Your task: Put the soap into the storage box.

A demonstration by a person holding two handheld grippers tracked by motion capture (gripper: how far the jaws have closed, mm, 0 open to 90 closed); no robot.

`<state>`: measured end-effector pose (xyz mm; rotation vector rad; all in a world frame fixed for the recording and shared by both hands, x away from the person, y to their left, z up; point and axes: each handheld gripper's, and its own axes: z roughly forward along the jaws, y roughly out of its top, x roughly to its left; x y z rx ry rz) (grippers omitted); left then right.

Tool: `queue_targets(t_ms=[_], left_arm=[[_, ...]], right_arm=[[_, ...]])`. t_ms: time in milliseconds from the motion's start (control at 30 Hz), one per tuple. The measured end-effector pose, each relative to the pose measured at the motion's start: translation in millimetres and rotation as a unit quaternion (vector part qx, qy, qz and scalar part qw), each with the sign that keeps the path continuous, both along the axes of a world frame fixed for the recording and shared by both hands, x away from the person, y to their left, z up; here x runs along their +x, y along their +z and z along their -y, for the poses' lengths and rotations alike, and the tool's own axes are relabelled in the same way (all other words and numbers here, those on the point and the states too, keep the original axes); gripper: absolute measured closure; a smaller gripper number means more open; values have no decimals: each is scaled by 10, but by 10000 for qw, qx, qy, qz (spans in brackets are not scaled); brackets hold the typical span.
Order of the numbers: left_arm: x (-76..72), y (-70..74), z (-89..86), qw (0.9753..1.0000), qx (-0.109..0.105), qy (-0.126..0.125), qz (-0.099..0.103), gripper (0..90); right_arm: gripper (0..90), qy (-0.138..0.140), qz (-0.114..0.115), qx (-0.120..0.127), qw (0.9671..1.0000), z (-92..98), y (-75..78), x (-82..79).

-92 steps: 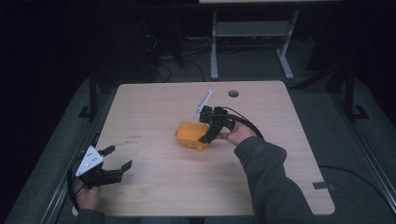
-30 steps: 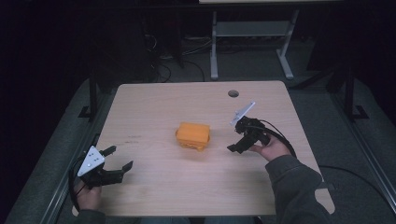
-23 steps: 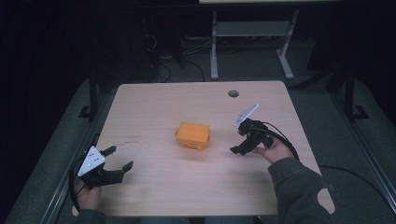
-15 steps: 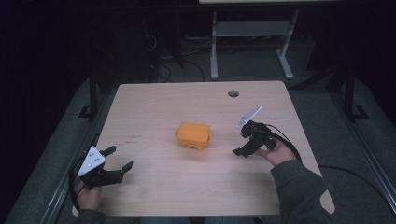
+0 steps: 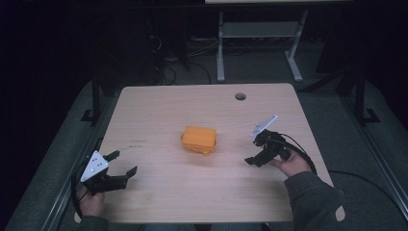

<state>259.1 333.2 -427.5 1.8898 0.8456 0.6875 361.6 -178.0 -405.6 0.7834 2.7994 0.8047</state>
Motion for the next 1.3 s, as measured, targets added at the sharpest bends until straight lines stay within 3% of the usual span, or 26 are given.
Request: queue_targets(t_ms=[700, 867, 1000, 1300], left_arm=[[14, -26, 25, 9999, 100, -87, -97, 139], [23, -50, 41, 9998, 51, -109, -146, 139], [32, -61, 51, 9996, 146, -159, -199, 139], [19, -61, 70, 9996, 154, -159, -178, 139]], right_arm=[[197, -279, 47, 205, 9994, 296, -163, -216], [198, -369, 63, 298, 9989, 383, -206, -293], [198, -434, 125, 379, 9983, 448, -250, -368], [198, -578, 208, 372, 9974, 550, -395, -555]])
